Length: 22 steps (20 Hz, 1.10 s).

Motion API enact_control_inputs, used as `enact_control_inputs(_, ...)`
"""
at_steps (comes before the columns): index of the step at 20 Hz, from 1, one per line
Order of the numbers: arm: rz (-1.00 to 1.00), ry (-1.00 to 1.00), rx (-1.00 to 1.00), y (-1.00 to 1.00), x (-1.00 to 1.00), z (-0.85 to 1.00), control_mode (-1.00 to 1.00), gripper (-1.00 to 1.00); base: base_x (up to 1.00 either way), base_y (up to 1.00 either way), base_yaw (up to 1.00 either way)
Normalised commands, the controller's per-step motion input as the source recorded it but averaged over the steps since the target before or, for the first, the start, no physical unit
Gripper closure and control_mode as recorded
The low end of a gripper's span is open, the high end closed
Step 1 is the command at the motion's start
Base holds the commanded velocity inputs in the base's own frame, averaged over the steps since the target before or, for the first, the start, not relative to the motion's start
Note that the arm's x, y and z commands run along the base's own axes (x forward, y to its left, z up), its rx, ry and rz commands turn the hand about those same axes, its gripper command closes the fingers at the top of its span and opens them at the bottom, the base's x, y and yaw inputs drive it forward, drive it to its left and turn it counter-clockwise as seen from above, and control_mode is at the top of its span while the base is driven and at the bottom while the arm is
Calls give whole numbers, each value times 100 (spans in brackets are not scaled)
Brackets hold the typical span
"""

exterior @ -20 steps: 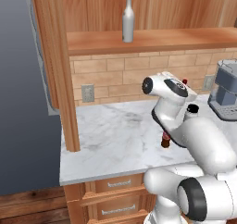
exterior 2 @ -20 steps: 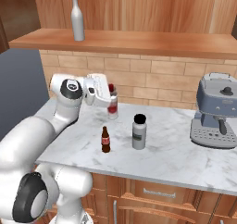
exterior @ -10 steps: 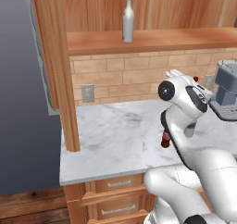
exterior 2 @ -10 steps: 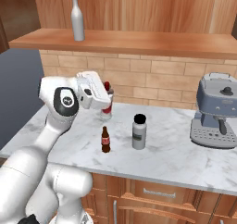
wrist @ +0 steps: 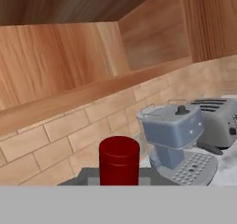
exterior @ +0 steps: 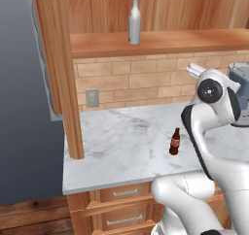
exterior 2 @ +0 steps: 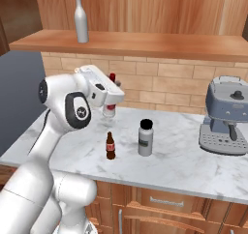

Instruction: Sort all alcoholic drinks to one cabinet, and non-alcoholic drinks to the other.

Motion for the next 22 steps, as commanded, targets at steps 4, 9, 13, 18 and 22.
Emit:
enact_control_inputs(4,18,-2,-1,0,0,71,-100,100,0,0,0)
enact_control_inputs(9,19,-4,-3,0,-3,64,-100,100,0,0,0)
enact_control_inputs(13,14,-9,-6,0,-13,60,-100,100,0,0,0)
enact_control_inputs(18,7,-8,-10,11,-7,58,-100,100,0,0,0)
enact_control_inputs(22,6,-6,-11,20,-2,46,-100,100,0,0,0)
